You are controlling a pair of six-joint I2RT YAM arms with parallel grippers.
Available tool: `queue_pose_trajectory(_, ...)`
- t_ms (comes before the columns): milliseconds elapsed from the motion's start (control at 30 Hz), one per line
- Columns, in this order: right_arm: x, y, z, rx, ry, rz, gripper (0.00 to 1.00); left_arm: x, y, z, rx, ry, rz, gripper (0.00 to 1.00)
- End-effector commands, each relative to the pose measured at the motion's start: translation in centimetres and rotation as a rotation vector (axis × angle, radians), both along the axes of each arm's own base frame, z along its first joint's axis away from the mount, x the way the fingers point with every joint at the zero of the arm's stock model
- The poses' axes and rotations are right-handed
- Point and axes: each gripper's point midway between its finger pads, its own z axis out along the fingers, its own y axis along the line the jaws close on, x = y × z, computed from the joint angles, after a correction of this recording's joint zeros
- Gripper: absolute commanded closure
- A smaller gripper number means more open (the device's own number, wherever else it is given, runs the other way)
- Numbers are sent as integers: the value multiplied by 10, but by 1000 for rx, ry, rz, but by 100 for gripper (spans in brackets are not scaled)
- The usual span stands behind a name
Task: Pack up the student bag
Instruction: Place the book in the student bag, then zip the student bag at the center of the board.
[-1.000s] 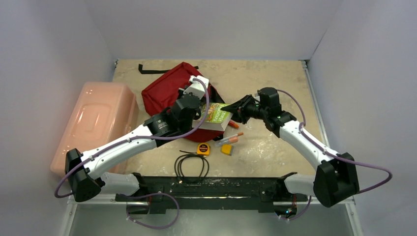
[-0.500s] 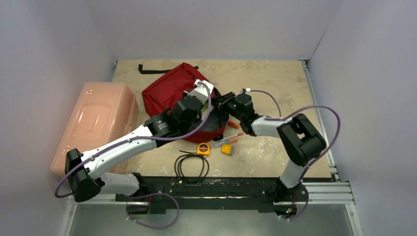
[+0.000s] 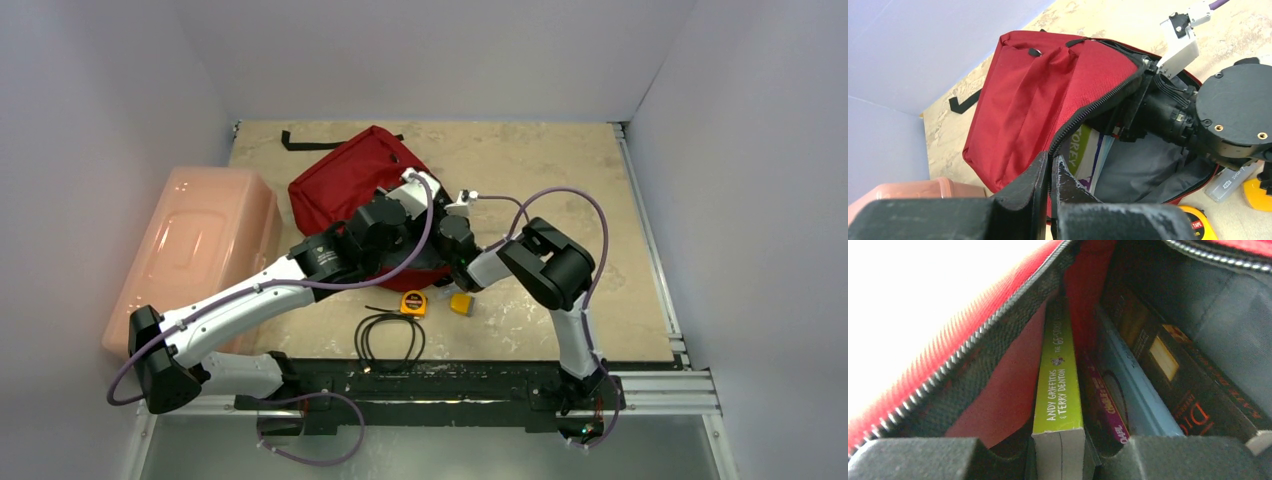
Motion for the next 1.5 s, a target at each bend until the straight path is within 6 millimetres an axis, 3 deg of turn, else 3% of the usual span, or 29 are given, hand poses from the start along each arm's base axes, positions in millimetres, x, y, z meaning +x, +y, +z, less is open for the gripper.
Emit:
queue_pose_trajectory(0,24,-6,55,64,-169,-158,97,1,-10,17,-85,-28,-13,100)
queue_pose_trajectory(33,26,-5,53,59,-172,-160,94,1,-10,16,-85,-24,-10,100)
queue_pose_trajectory(200,24,-4,40,-37,-168,-153,53,-2,-6,12,-90,-13,1,100)
queue_pose_trajectory(400,-9,-13,12,-273,-121,-32,10,-2,-1,1,-86,-4,25,100)
queue_pose_trajectory(467,-23,-23,4,-378,-122,12,2,-2,-1,-2,-89,1,34,100)
queue_pose_trajectory(567,-49,-42,-24,-612,-35,113,1,-4,0,-4,-97,9,39,100)
queue_pose_trajectory(733,-93,-93,-34,-985,34,258,1,-11,-6,-13,-134,56,-2,100)
queue_pose_trajectory(833,-107,-134,-25,-1219,25,285,2,-16,-14,-26,-162,113,-19,100)
queue_pose_trajectory(933,-106,-198,-7,-1394,105,53,3,-20,-22,-39,-184,164,-34,100)
queue_pose_trajectory(1000,-109,-227,11,-1367,121,-90,3,-25,-26,-46,-201,202,-46,100)
queue_pose_trajectory(1067,-108,-238,25,-1248,117,-153,4,-34,-38,-52,-241,276,-91,100)
queue_pose_trajectory(1133,-108,-225,46,-1108,13,-103,5,-49,-53,-61,-298,381,-145,99)
queue_pose_trajectory(1267,-118,-183,87,-980,-296,54,1,-75,-66,-72,-460,574,-190,61)
queue_pose_trajectory(1367,-133,-151,108,-949,-436,122,1,-82,-52,-61,-578,607,-182,43)
queue_pose_trajectory(1467,-148,-118,122,-876,-495,167,1,-80,-16,-39,-647,541,-103,32)
